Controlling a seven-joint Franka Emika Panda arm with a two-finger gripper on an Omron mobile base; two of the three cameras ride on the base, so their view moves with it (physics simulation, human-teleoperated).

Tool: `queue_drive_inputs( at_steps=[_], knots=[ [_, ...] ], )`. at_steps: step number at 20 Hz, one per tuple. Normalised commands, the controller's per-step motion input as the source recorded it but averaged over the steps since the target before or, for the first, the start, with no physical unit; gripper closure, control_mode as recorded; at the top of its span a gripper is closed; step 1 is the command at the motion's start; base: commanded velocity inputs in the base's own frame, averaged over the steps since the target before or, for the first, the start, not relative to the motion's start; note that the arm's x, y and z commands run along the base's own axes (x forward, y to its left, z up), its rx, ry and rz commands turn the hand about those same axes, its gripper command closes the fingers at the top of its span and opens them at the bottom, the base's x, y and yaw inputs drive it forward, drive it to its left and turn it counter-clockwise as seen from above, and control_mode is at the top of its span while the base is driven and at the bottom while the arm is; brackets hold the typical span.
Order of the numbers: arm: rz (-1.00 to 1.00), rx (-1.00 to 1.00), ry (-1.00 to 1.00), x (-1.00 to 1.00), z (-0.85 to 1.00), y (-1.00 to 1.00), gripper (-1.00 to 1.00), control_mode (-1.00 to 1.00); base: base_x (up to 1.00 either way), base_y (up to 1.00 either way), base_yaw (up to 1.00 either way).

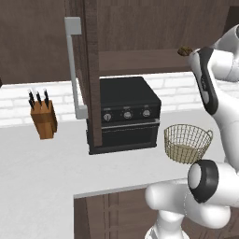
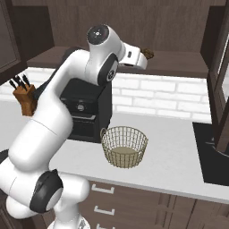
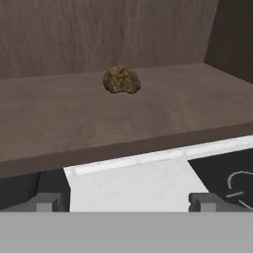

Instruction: Open the cabinet, pick up the bread from the cabinet and place it in the basket. Then move the basket to the dining counter.

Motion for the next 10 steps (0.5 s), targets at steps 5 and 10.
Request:
queue_drive_inputs(
  at_steps=[5, 10],
  knots=[
    [-0.11, -0.02, 0.00, 0.28, 0.00, -0.20, -1.00, -1.00, 0.00, 0.00, 0.00],
    [0.00, -0.03, 0.00, 0.10, 0.01, 0.00, -1.00, -1.00, 0.00, 0.00, 0.00]
  ],
)
